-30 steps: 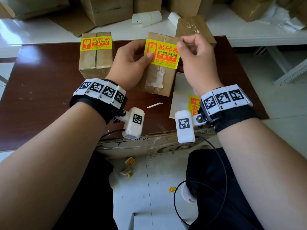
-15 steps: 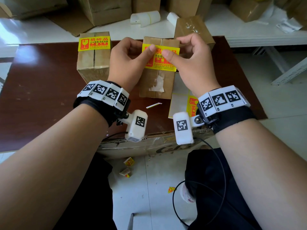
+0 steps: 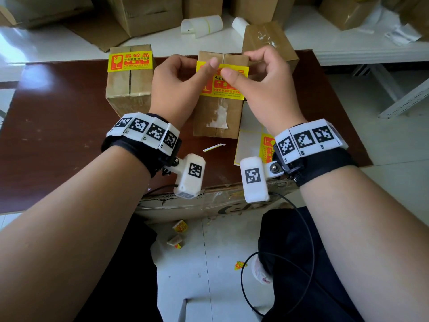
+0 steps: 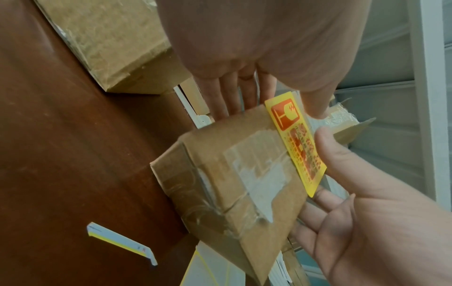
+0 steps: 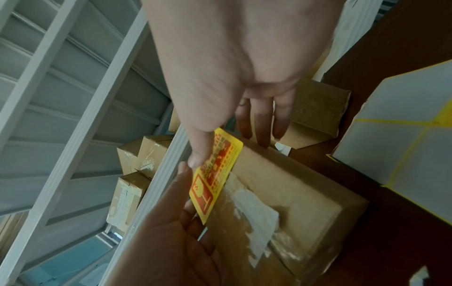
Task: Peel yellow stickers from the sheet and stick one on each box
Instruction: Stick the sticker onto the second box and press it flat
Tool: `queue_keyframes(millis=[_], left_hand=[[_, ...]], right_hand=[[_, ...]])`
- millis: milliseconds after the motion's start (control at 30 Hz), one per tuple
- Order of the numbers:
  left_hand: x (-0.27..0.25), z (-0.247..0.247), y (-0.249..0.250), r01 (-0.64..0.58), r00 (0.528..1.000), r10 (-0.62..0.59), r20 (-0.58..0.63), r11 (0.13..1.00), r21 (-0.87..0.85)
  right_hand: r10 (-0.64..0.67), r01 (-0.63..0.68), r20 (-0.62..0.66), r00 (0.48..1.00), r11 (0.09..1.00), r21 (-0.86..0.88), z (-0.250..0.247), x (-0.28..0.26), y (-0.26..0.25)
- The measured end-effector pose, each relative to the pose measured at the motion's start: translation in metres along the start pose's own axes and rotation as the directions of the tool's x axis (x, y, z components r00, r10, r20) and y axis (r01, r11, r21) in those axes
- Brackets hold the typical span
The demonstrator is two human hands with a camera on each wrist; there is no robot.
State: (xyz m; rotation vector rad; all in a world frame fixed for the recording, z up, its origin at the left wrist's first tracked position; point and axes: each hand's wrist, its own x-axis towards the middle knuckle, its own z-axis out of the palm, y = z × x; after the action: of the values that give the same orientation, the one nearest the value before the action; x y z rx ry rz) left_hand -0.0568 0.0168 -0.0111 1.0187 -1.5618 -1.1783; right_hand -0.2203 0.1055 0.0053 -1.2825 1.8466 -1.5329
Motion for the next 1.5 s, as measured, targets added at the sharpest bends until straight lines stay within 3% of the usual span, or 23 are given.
queue_keyframes(millis=[467, 700, 1033, 1233, 1500], left_hand=[[0.010, -0.005, -0.003, 0.055, 0.998, -0.055, -0.001, 0.998, -0.025], [0.002, -0.003, -0.001, -0.029, 0.999, 0.027, 0.031, 0.998, 0.064], [0.010, -0.004, -0.007, -0.011, 0.999, 0.009, 0.040, 0.998, 0.060], [0.006, -0.002, -0.001, 0.004, 1.000, -0.005, 0.024, 0.999, 0.034], [0.000, -0.003, 0.003, -0.011, 1.000, 0.010, 0.022, 0.998, 0.054]], right_hand=[[0.038, -0.038, -0.019, 0.999, 0.999, 0.017, 0.000, 0.004, 0.001], [0.000, 0.000, 0.002, 1.000, 0.998, -0.070, 0.001, 0.000, 0.000], [0.051, -0.052, -0.030, 0.998, 0.998, -0.024, 0.000, 0.005, 0.002], [0.009, -0.012, -0.023, 1.000, 0.990, -0.138, 0.001, -0.001, 0.001], [-0.013, 0.004, -0.072, 0.997, 0.993, -0.119, 0.001, 0.004, 0.002]])
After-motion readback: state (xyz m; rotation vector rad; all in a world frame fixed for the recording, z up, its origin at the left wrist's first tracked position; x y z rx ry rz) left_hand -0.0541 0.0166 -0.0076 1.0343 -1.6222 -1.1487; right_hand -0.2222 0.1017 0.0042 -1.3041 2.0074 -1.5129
